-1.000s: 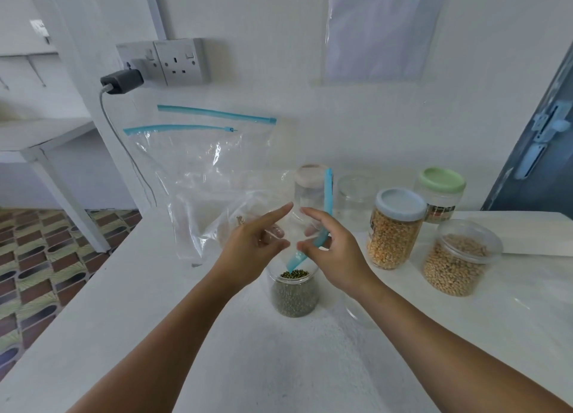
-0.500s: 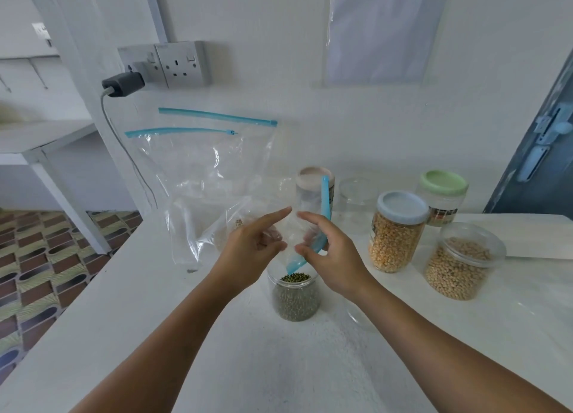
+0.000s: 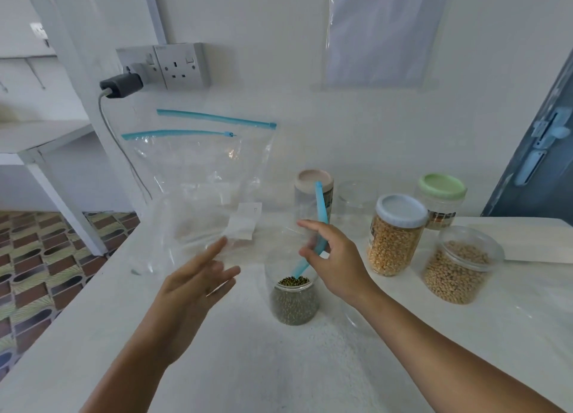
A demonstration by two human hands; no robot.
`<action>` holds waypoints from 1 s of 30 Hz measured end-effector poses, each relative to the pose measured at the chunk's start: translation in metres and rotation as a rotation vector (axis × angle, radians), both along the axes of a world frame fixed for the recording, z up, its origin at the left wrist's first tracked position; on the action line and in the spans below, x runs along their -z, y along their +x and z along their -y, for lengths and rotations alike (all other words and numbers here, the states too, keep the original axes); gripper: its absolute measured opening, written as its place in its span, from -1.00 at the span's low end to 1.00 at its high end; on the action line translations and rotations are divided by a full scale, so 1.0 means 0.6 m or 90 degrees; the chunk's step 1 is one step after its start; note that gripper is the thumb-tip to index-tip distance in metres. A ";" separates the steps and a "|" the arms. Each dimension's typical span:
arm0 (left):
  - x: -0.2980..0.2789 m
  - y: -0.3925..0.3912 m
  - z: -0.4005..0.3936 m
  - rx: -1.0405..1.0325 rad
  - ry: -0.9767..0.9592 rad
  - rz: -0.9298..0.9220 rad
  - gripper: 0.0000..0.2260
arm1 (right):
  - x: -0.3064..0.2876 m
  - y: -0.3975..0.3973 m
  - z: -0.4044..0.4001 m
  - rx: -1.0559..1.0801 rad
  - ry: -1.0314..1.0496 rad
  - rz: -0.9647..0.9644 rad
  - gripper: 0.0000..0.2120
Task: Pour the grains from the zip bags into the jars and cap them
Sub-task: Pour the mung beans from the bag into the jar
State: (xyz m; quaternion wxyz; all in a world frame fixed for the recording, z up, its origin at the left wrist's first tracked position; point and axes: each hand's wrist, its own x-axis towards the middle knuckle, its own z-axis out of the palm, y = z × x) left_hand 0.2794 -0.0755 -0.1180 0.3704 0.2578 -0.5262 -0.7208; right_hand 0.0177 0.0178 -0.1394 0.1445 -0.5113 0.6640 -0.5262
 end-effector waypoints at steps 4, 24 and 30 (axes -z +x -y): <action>0.011 0.025 0.021 -0.120 0.148 -0.094 -0.62 | -0.001 0.003 0.001 -0.022 0.003 -0.005 -0.54; -0.134 0.007 0.066 -0.266 -0.153 -0.055 -0.22 | -0.014 0.008 -0.005 -0.069 0.067 0.006 -0.63; -0.147 0.004 0.073 -0.257 -0.139 -0.128 -0.29 | 0.003 0.009 -0.002 0.008 0.040 -0.097 -0.64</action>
